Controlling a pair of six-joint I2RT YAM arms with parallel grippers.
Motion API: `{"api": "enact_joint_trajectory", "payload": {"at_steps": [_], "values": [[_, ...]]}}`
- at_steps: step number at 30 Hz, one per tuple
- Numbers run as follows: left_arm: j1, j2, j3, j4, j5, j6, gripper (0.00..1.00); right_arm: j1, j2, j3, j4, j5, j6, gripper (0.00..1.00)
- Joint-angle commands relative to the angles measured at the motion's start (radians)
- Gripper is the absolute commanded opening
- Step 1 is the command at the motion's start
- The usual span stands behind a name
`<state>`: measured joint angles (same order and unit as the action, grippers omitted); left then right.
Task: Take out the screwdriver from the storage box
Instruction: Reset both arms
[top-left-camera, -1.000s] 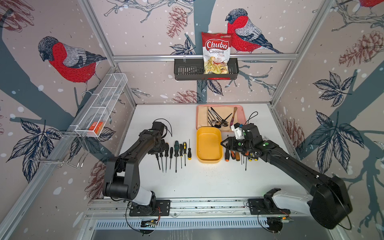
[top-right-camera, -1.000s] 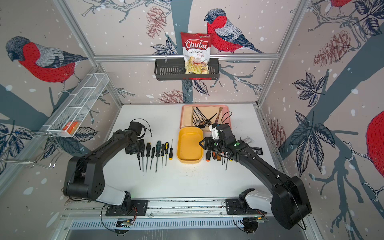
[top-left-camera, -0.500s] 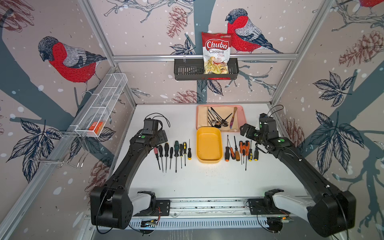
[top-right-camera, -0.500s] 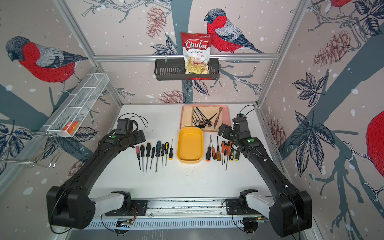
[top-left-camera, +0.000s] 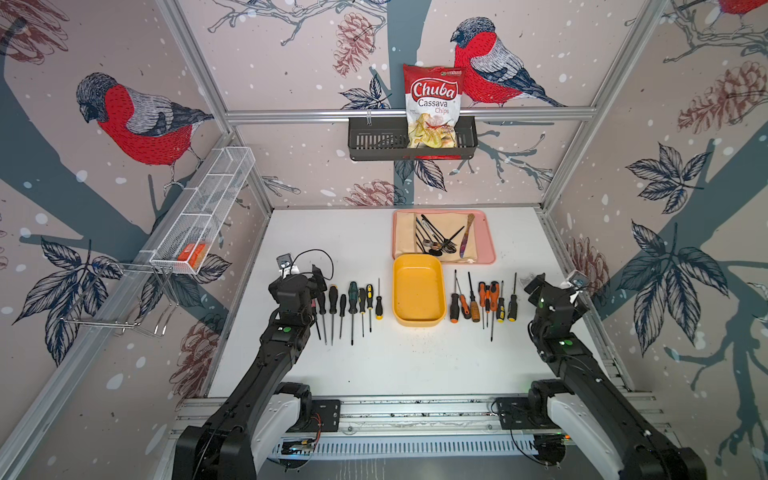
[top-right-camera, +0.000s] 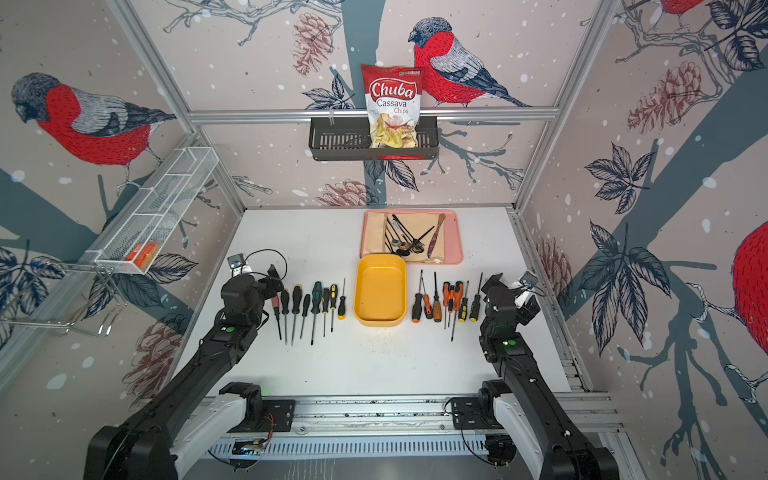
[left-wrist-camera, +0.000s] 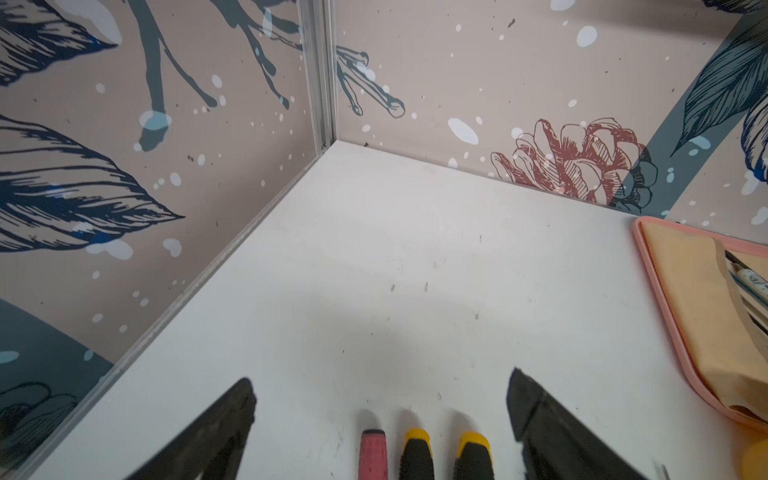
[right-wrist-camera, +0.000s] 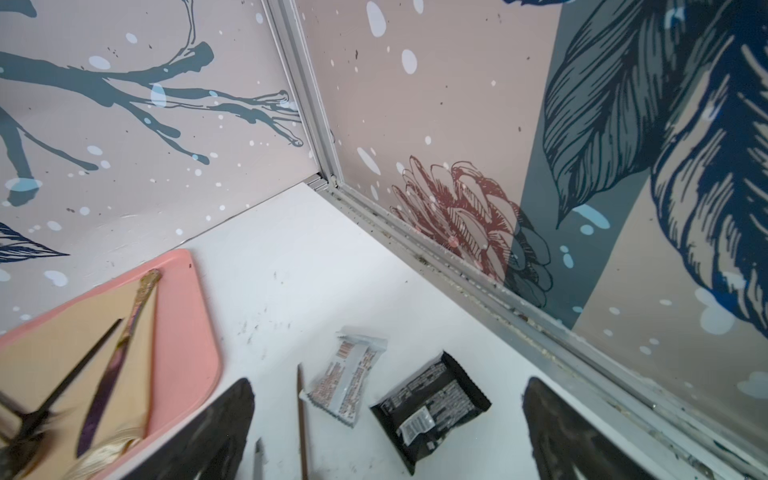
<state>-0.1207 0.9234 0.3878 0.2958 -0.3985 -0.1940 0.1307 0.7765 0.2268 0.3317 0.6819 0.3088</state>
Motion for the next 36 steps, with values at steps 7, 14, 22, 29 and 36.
{"api": "enact_joint_trajectory", "payload": {"at_steps": [7,14,22,29,36], "values": [[0.01,0.247,-0.094,0.557,-0.096,0.147,0.95,0.0,0.254,-0.127,0.593,0.003,-0.099,1.0],[0.01,0.426,-0.188,0.9,-0.065,0.168,0.94,0.002,0.451,-0.168,0.946,-0.123,-0.164,1.0],[0.009,0.532,-0.256,1.129,0.003,0.207,0.93,-0.016,0.698,-0.203,1.292,-0.226,-0.248,1.0],[-0.003,0.619,-0.191,1.051,0.022,0.219,0.93,0.008,0.755,-0.08,1.101,-0.198,-0.262,1.0],[0.006,0.65,-0.198,1.13,0.015,0.22,0.96,-0.002,0.787,-0.073,1.139,-0.202,-0.268,1.0]]}}
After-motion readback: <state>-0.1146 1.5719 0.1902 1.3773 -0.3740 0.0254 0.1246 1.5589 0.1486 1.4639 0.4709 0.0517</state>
